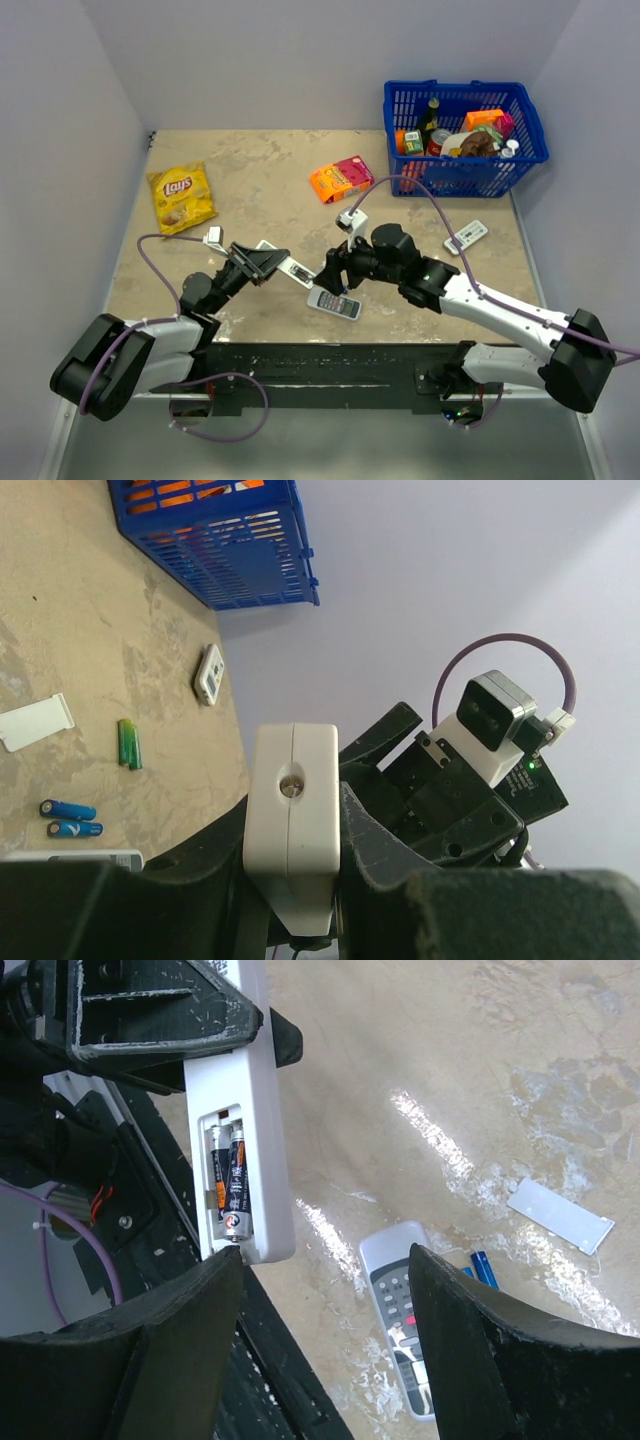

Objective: Load the batteries into the remote control
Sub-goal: Load the battery into the remote control.

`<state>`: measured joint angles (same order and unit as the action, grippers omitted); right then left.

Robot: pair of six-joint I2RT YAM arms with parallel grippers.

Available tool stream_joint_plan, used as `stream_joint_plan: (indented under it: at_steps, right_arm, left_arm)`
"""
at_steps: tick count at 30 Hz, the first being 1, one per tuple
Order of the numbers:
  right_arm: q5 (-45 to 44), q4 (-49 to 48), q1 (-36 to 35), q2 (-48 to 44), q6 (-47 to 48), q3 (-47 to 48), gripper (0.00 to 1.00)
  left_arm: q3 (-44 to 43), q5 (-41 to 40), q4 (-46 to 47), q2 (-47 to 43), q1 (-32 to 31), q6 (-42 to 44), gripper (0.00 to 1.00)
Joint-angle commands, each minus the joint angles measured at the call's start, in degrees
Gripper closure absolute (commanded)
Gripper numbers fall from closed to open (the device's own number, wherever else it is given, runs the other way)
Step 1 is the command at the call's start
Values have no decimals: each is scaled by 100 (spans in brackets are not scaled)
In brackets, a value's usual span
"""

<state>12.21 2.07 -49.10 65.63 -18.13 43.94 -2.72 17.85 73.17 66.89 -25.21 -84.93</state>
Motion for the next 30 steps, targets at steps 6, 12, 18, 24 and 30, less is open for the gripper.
stream_joint_plan:
  at_steps: [6, 12, 18, 24, 30]
  right_arm:
    - [572, -277, 6, 21, 161, 229, 30]
    - [432, 170, 6, -208, 502, 334, 30]
    - [2, 453, 6, -506, 697, 475, 29]
    - [-254, 435, 6, -437, 706, 580, 30]
    - [-316, 242, 6, -296, 626, 598, 30]
  left_arm:
    - [131, 61, 1191, -89, -19, -7, 100]
    - [175, 35, 1165, -89, -36, 11, 100]
    - [175, 52, 1139, -132, -28, 11, 100]
    - [140, 87, 1042, -194, -28, 37, 100]
    - [123, 96, 1007, -247, -28, 46, 100]
